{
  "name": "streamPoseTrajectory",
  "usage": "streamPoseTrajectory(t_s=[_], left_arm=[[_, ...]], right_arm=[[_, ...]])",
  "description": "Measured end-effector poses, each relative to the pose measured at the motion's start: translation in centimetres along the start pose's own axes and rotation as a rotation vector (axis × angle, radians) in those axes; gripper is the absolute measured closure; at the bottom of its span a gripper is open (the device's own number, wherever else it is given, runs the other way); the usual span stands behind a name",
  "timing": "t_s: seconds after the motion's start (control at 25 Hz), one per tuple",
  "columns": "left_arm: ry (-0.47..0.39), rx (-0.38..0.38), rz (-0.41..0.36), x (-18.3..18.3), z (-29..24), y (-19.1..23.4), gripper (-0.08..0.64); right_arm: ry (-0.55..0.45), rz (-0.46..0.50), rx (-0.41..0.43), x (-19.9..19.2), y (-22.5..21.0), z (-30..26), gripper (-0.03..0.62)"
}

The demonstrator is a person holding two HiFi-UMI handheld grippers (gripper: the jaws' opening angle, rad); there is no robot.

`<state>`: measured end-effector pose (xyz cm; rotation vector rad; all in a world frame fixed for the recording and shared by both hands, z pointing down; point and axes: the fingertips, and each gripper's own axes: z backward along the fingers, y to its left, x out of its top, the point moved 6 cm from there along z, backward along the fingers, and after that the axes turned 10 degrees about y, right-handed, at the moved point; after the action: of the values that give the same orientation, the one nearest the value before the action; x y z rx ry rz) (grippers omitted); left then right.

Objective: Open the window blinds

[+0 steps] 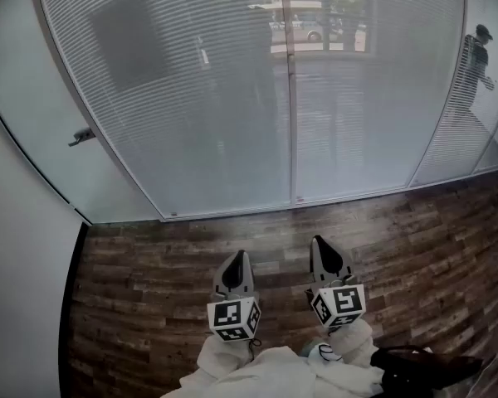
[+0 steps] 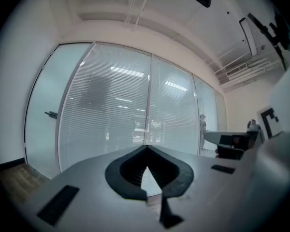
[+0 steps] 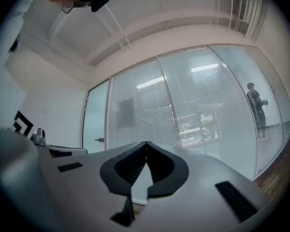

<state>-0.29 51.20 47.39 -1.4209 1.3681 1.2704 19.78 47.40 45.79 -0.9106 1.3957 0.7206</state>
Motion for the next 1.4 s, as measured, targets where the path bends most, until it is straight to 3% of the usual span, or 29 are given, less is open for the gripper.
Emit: streamPoseTrajectory(t_s=[0.36,0.64,1.08,1.4], left_arm=[[0.013,-0.006,-0.002,0.4,-2.8,2.3,0.560],[0.034,-0.014,0.010,0.4,-7.8,3.6,0.560],[0.073,0.005,0.011,4.5,-23.5,7.2,0.560],[0.048,0.018,0.004,8.0,-34.1,9.8,0.559]], right_arm=[[0.010,-0.008,-0.039,-0.3,-0.6,-3.3,0.580],[0.024,-0.018,-0.041,-0.6,-2.6,-8.9,0.580],[0.020,-0.026,-0.026,2.3,-9.6,-24.9,0.580],[0.031,-0.060,-0.111,3.6,-17.6,-33.4,0.580]])
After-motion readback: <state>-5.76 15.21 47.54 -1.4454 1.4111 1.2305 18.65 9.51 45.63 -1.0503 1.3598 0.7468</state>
